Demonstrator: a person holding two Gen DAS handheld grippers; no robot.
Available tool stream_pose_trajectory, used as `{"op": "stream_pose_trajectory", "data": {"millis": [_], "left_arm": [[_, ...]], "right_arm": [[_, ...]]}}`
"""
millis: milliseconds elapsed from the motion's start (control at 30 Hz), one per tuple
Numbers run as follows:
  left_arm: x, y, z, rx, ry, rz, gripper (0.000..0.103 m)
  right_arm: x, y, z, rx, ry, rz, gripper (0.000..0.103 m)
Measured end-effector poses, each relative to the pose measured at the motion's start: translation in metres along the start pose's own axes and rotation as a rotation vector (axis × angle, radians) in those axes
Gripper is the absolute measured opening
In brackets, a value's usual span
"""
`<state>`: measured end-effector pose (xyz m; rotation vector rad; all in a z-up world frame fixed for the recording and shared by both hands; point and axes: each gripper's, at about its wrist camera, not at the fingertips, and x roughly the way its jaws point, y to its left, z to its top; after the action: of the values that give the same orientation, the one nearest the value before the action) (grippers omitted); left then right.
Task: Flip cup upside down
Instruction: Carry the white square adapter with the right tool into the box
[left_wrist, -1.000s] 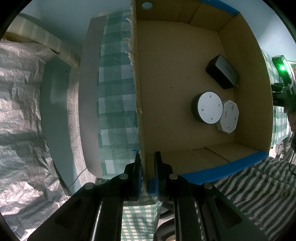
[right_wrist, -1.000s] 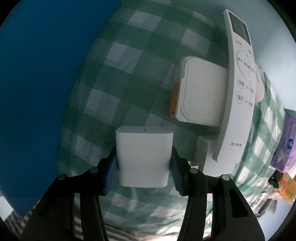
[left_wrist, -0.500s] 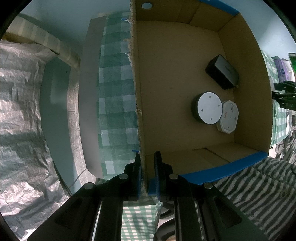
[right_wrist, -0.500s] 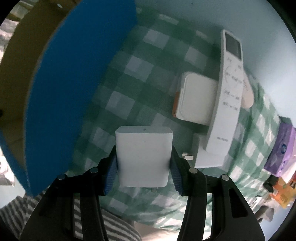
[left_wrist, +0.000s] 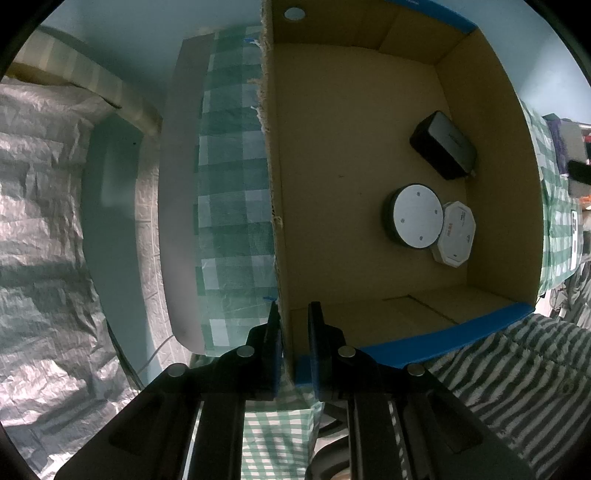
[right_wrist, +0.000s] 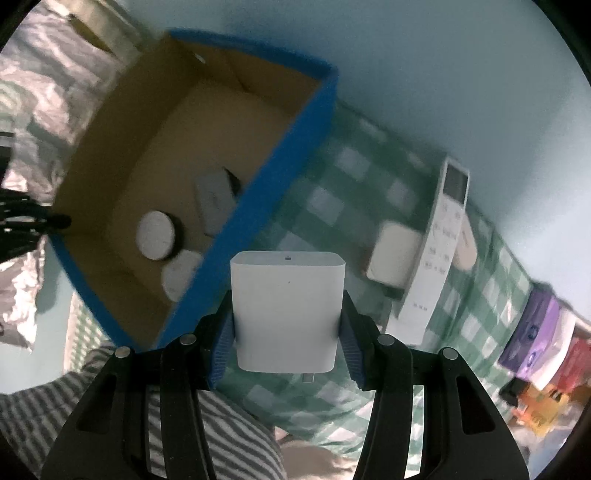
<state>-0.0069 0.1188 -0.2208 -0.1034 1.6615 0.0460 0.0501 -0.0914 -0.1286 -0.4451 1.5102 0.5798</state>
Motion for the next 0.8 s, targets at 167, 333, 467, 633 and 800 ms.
{"op": "stream_pose_trajectory", "data": {"millis": [167, 333, 467, 633, 800], "left_arm": [[0.0, -0.001, 0.0, 0.003, -0.001, 0.004, 0.012], [0.0, -0.001, 0.0, 0.002, -0.002, 0.005, 0.012], [0.0, -0.001, 0.0, 0.001, -0.004, 0.006, 0.012], [0.0, -0.001, 0.0, 0.002, -0.002, 0.003, 0.012], [-0.002, -0.002, 0.0, 0.004, -0.005, 0.006, 0.012]], "right_arm": [[-0.011, 0.036, 0.015, -0.077, -0.043, 0.024, 0.052], [-0.002, 0.068, 0.023, -0.161, -0.04, 0.03, 0.052], [0.014, 0.09, 0.027, -0.215, -0.003, 0.041, 0.052], [0.041, 0.116, 0.03, -0.288, 0.029, 0.042, 0.052], [0.072, 0.131, 0.026, -0.328, 0.083, 0.038, 0.052]]}}
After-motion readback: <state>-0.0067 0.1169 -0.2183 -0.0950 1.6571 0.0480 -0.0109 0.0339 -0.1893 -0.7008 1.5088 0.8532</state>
